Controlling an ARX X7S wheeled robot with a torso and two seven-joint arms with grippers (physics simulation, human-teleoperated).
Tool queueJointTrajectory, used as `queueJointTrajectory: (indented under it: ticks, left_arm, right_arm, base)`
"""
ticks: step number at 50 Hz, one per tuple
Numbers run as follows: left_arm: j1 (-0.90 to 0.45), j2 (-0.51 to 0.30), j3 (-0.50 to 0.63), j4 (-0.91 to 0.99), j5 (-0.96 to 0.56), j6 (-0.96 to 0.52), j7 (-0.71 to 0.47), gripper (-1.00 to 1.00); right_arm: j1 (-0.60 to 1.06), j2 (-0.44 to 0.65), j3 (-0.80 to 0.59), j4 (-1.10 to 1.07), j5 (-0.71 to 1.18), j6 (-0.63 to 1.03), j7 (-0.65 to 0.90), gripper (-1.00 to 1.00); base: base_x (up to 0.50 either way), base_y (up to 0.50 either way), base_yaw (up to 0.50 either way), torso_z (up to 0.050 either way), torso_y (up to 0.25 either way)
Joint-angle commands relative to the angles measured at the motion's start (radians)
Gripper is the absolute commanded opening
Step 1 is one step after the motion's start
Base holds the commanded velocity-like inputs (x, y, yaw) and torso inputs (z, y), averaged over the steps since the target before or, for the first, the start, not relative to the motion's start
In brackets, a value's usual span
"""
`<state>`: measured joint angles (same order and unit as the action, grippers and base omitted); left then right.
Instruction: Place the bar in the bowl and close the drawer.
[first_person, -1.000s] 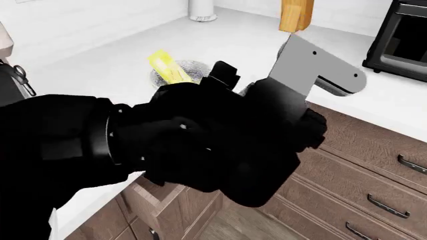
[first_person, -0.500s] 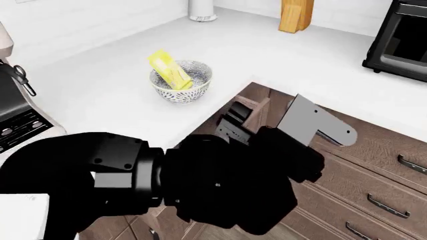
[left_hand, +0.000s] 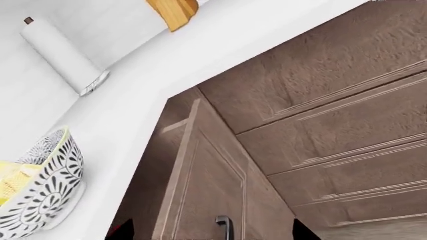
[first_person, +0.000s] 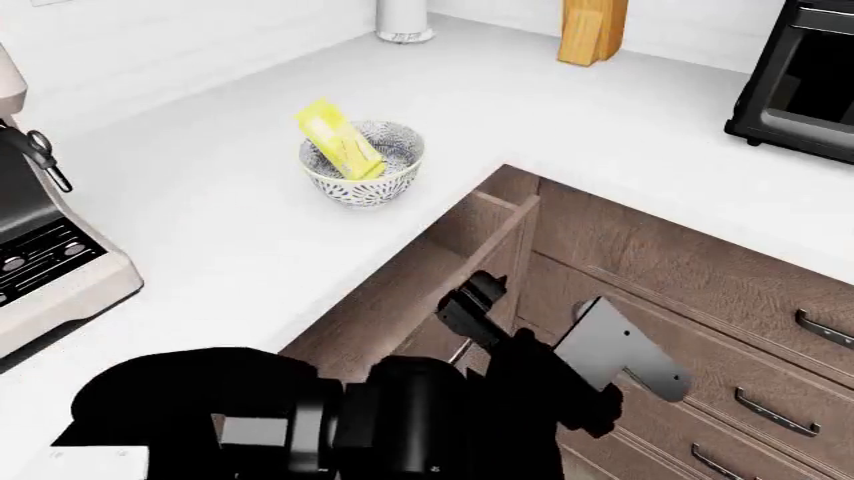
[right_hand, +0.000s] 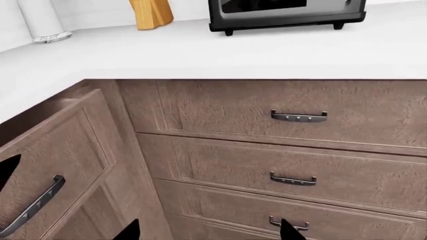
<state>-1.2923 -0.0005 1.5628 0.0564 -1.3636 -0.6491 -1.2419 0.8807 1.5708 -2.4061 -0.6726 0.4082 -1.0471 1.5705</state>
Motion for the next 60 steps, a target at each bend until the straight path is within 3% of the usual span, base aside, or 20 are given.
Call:
queueJointTrajectory:
  ticks: [1, 18, 51, 60]
  left_arm:
    - [0.089, 0.000, -0.004, 0.004, 0.147, -0.093, 0.055, 1.00]
    - [0.220, 0.000, -0.011, -0.066, 0.295, -0.203, 0.126, 1.00]
    - [0.317, 0.000, -0.014, -0.171, 0.393, -0.271, 0.223, 1.00]
    - [0.332, 0.000, -0.016, -0.225, 0.370, -0.351, 0.208, 1.00]
  right_arm:
    - [-0.005, 0.000, 0.000, -0.001, -0.001, 0.000, 0.000, 1.00]
    - [-0.007, 0.000, 0.005, 0.001, 0.007, 0.000, 0.000, 1.00]
    - [-0.010, 0.000, 0.016, 0.003, 0.017, 0.000, 0.000, 1.00]
    - [-0.010, 0.000, 0.020, 0.002, 0.021, 0.000, 0.000, 1.00]
  base:
    - [0.00, 0.00, 0.00, 0.000, 0.000]
    - [0.00, 0.00, 0.00, 0.000, 0.000]
    - [0.00, 0.00, 0.00, 0.000, 0.000]
    - [0.00, 0.00, 0.00, 0.000, 0.000]
